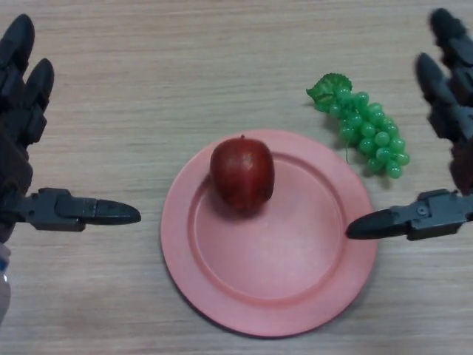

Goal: Pick up the red apple and place it on the plate

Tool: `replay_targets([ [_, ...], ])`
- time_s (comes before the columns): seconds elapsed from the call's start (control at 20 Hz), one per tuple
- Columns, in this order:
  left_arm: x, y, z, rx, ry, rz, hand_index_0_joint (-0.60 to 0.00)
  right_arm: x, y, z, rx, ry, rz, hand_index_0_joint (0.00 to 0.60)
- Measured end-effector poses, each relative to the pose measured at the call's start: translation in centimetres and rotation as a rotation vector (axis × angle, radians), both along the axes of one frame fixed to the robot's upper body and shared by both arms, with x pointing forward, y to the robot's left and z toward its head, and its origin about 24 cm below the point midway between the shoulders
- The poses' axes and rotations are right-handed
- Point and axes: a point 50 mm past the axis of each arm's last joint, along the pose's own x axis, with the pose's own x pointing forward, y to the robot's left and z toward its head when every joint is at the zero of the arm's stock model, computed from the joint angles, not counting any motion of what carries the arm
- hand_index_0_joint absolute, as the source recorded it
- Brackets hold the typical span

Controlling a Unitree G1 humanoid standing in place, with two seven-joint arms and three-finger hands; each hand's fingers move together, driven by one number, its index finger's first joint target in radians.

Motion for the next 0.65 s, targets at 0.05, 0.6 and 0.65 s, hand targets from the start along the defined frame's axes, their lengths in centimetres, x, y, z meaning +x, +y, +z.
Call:
replay_targets([
  [0.05, -0.1, 0.0, -0.2, -0.002, 0.007, 0.005, 0.0, 0.0, 0.1, -0.1, -0.005, 0.002, 0.013, 0.0],
  [0.6, -0.2, 0.0, -1.0, 0.079, -0.065, 0.096, 0.0, -0.4, -0.6, -1.3, -0.064, -0.035, -0.043, 0.0],
  [0.65, -0.2, -0.1, -1.1, 0.117, -0.095, 0.102, 0.0, -0.5, -0.6, -1.4, -0.063, -0.029, -0.042, 0.0],
])
